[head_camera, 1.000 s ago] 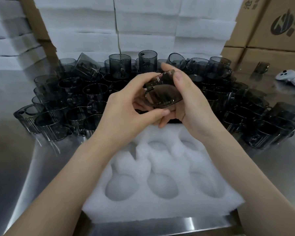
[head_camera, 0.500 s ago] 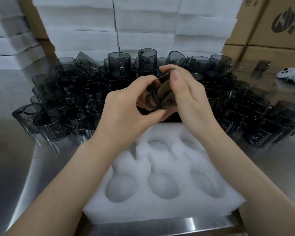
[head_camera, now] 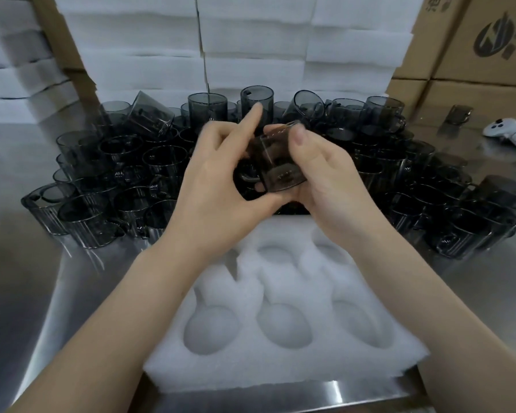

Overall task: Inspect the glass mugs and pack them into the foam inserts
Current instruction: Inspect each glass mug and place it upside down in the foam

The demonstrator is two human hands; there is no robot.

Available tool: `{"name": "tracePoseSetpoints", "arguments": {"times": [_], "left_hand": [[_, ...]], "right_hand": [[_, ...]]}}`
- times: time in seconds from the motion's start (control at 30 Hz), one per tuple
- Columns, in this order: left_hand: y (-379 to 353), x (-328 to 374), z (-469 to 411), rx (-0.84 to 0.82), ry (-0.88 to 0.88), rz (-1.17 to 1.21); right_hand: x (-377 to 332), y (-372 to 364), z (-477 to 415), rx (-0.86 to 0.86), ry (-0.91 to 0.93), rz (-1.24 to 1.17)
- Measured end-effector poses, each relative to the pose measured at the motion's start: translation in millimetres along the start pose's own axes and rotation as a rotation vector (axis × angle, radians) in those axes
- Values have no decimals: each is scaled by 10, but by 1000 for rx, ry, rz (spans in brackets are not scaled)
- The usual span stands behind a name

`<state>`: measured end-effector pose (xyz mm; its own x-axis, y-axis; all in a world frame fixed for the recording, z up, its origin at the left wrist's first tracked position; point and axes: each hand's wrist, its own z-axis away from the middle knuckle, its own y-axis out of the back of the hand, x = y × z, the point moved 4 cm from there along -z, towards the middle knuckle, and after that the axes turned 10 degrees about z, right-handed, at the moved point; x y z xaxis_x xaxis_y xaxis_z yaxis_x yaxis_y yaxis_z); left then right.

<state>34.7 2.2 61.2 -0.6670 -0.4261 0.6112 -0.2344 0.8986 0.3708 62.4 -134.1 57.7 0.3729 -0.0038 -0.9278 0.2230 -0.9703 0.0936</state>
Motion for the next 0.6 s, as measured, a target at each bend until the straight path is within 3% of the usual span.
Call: {"name": "tracePoseSetpoints", "arguments": {"times": [0.13,0.33,0.4,0.5,0.6], "left_hand": [[-2,100,1,25,-136,-104],[7,99,41,45,-150,-16],[9,82,39,37,-124,65],[-4,46,22,13,-54,152],[-28,-15,5,-29,39,209]], "right_hand": [[-13,17,4,103,109,108],[-3,101,-13,148,-10,-94],[12,89,-34,83,-48,-193],[51,-42,-41,-188,-204,-383],[76,-106,-19,-326,-213,-393]]}}
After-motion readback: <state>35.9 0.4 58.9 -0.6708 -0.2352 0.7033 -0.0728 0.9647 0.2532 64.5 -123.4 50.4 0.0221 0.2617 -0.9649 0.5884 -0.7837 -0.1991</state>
